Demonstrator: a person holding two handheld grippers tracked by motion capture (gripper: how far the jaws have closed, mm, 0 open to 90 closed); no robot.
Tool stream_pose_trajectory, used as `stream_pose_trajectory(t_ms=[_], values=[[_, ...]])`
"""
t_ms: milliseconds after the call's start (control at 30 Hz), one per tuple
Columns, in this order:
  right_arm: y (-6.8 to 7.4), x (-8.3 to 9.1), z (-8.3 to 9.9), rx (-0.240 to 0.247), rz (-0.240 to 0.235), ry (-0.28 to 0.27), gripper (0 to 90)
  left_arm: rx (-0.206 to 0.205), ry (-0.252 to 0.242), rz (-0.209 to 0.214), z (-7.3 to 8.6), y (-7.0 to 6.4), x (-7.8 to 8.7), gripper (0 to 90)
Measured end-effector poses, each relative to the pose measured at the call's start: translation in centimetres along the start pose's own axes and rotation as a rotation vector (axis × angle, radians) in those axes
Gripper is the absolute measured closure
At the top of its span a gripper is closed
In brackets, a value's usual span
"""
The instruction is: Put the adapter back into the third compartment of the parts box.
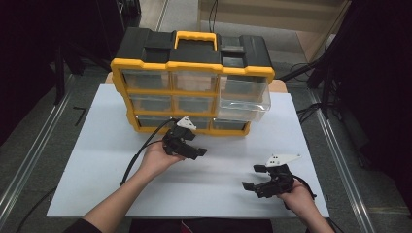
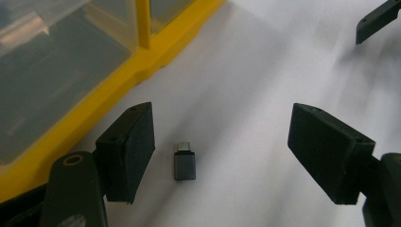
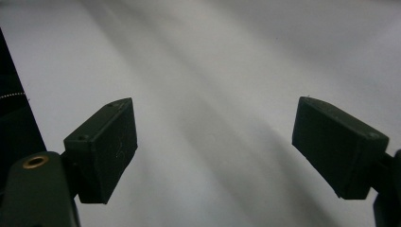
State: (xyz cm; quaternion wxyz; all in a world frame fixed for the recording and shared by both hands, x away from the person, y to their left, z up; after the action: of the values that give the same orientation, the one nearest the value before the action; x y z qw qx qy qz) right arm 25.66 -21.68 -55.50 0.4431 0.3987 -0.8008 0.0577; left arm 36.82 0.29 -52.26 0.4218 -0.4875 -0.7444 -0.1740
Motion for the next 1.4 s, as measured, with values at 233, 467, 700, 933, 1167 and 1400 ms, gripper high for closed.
stream_pose_trajectory(t_ms=[233,467,700,933,1167,1400], values=[[0.0,-0.1,0.0,0.004,0.000,0.003,13.1,-0.001,0.040,-0.022,1.1,0.5,-1.2,25.3],[0.1,-0.1,0.1,0.008,-0.003,0.008,13.1,-0.008,0.075,-0.037,1.8,0.8,-2.2,25.8],[0.2,-0.2,0.1,0.014,-0.003,0.012,13.1,-0.010,0.093,-0.048,2.3,0.9,-3.0,28.8],[0.3,-0.3,0.1,0.025,-0.001,0.019,13.1,-0.054,0.096,-0.111,2.4,1.1,-3.0,37.9],[0.2,-0.4,0.2,0.033,0.007,0.026,13.1,-0.038,0.078,-0.150,2.5,1.5,-2.8,52.1],[0.2,-0.4,0.3,0.037,0.015,0.034,13.0,-0.032,0.055,-0.166,2.6,1.7,-2.7,63.5]])
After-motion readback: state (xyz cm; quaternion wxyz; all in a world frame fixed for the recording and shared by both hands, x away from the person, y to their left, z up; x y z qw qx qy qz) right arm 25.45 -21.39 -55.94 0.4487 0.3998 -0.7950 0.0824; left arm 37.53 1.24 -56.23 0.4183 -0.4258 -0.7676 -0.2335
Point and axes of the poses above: each handheld gripper's, and its own axes: x roughly backward along the jaws, z roughly out of its underside, y roughly to its left, the point moved 8 cm from there along -x, roughly forward along the jaws, and after that the axes turned 6 degrees about y, right-handed, at the moved point
